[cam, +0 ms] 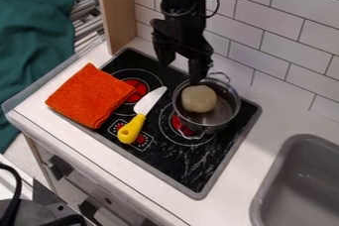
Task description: Put the yellow knife on top of the red cloth
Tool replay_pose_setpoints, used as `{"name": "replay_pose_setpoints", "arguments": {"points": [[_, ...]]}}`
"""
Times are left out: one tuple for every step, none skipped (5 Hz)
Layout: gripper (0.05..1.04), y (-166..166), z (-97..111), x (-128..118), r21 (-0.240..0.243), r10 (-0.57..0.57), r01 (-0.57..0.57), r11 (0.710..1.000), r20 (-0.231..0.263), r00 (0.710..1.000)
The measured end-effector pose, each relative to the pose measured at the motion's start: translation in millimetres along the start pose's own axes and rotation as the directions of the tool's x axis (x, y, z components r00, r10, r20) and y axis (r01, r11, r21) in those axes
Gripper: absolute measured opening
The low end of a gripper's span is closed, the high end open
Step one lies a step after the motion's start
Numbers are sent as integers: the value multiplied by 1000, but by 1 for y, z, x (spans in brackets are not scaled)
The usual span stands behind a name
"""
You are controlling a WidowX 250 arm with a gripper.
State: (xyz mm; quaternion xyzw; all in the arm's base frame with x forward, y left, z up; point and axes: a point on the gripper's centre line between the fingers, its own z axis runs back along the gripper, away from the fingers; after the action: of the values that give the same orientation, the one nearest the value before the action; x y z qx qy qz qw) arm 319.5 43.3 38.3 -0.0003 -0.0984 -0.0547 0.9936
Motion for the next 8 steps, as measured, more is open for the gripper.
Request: {"name": "replay_pose_setpoints", "arguments": {"points": [[1007, -2, -9, -8, -10, 5, -5, 1000, -36, 999], [1007, -3, -12, -30, 6, 25, -25, 1000, -63, 998], [1007, 3, -4, -52, 33, 86, -84, 996, -75, 993], [1007, 3, -10, -73, 34, 132, -129, 991, -106, 986], [1007, 5, -16, -80, 22, 146, -144, 989, -118, 982], [1007, 6, -28, -85, 6, 157, -158, 987, -140, 978], [1007, 8, -44, -92, -8, 164, -168, 986, -172, 971], [1007, 13, -58, -97, -4, 161, -165, 986, -199, 967]]}}
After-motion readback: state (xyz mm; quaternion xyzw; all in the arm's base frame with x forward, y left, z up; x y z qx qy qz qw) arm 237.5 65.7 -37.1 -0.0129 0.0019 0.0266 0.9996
